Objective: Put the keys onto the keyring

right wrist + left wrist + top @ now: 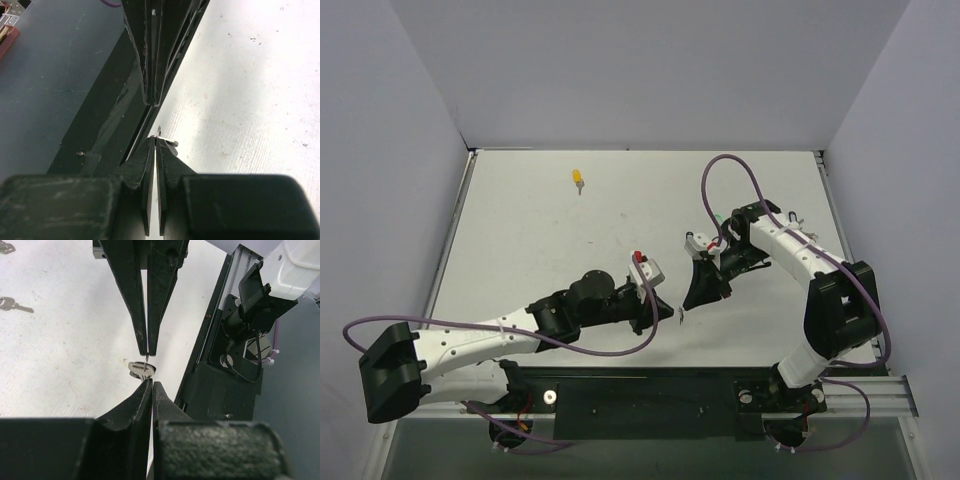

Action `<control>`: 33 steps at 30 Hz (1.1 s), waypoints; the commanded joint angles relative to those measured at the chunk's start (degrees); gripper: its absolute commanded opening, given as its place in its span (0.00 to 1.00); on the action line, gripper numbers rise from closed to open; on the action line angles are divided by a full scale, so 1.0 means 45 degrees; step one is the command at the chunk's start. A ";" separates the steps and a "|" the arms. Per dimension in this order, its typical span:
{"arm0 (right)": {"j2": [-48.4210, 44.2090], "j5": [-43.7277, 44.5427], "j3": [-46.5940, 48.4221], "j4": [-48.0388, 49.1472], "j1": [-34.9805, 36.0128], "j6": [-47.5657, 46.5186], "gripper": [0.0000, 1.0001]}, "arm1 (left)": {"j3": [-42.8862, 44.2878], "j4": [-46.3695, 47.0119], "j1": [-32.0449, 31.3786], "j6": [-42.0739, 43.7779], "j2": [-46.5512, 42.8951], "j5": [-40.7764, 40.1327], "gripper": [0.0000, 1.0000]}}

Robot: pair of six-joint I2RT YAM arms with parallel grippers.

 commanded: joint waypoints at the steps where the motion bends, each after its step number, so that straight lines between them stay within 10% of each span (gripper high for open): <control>1: 0.0232 -0.0732 0.0296 -0.3497 -0.0182 -0.1143 0.00 | -0.0482 0.1007 0.0171 0.0003 -0.1022 -0.0415 0.18; 12: -0.0119 -0.0420 -0.0134 -0.3498 -0.0221 -0.2082 0.00 | -0.4076 0.5477 -0.0042 0.2501 -0.2372 0.0073 0.33; 33: -0.0237 0.0029 -0.0290 -0.3498 -0.0007 -0.2825 0.00 | -0.3044 0.8566 -0.0219 0.3812 0.0772 -0.0318 0.50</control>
